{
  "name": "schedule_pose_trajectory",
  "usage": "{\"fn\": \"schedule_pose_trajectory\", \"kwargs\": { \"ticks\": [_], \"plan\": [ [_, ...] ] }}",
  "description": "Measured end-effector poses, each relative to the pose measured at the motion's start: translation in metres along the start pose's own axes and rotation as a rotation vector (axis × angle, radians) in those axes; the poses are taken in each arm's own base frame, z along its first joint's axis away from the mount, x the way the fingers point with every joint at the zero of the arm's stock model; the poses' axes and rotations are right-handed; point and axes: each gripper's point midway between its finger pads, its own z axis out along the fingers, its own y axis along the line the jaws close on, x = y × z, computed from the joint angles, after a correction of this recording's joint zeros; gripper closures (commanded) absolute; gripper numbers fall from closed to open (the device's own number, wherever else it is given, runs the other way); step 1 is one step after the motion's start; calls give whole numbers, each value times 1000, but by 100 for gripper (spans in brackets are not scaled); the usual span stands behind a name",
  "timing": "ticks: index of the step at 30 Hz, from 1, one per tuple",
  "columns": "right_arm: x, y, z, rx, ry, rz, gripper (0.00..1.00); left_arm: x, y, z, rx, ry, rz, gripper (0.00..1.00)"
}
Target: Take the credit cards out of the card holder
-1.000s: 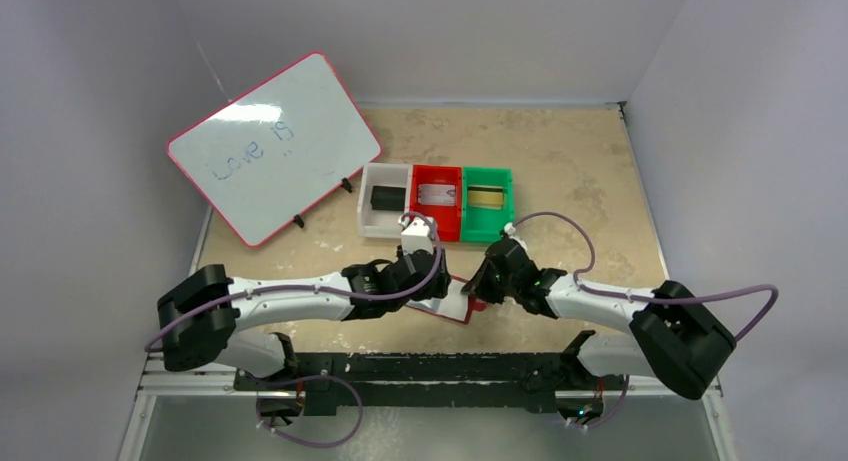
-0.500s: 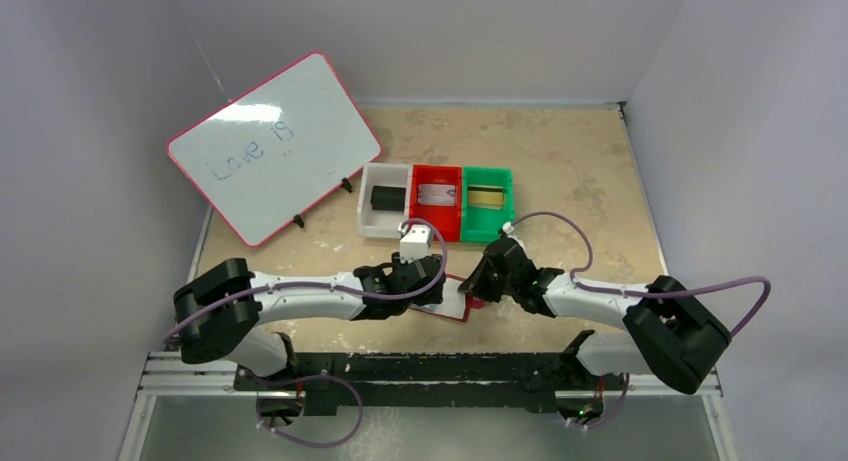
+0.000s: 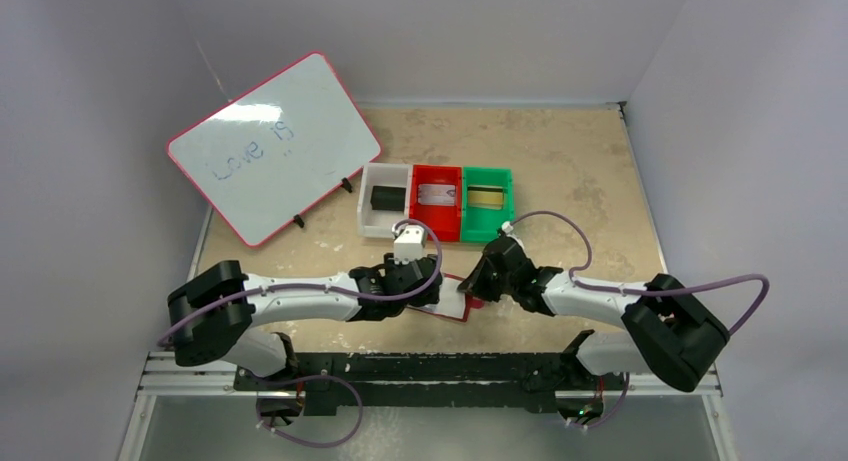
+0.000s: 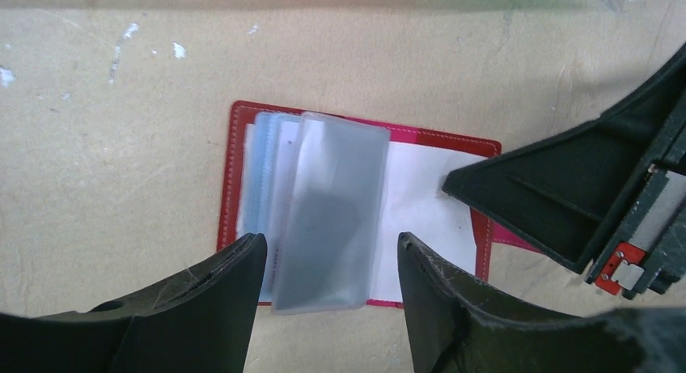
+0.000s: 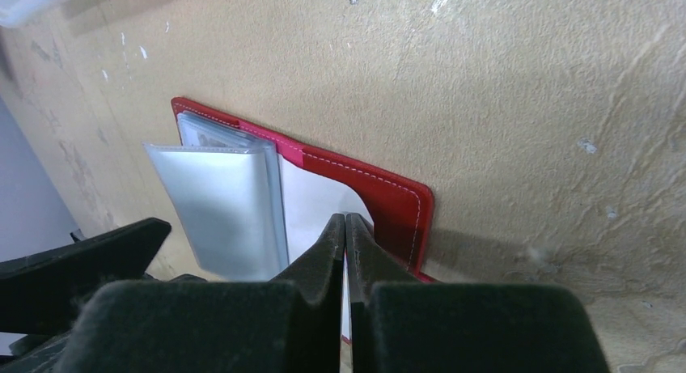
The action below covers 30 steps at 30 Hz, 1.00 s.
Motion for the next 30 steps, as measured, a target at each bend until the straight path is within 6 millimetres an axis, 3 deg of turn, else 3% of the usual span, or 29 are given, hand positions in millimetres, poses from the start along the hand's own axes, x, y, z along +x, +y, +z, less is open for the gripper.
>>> {"fn": "schedule_pose_trajectory", "kwargs": {
  "ticks": [5, 11, 13, 17, 23, 30],
  "plan": [
    [-1, 2, 1, 2, 3, -1, 100, 7, -15, 1, 64, 40, -11, 50],
    [-1, 2, 1, 5, 4, -1, 100, 10, -28, 0, 126, 63, -14, 50],
    [-1, 2, 1, 5, 4, -1, 100, 10, -29, 0, 131, 64, -8, 44],
    [-1, 2, 1, 6, 4, 0, 100, 8, -13, 0, 60, 43, 9, 34],
    [-1, 2, 1, 7, 3, 0, 100, 1, 18, -3, -71, 1, 27, 33],
    [-1, 2, 1, 8, 3, 0, 100, 14, 17, 7, -75, 40, 39, 35]
  ]
}}
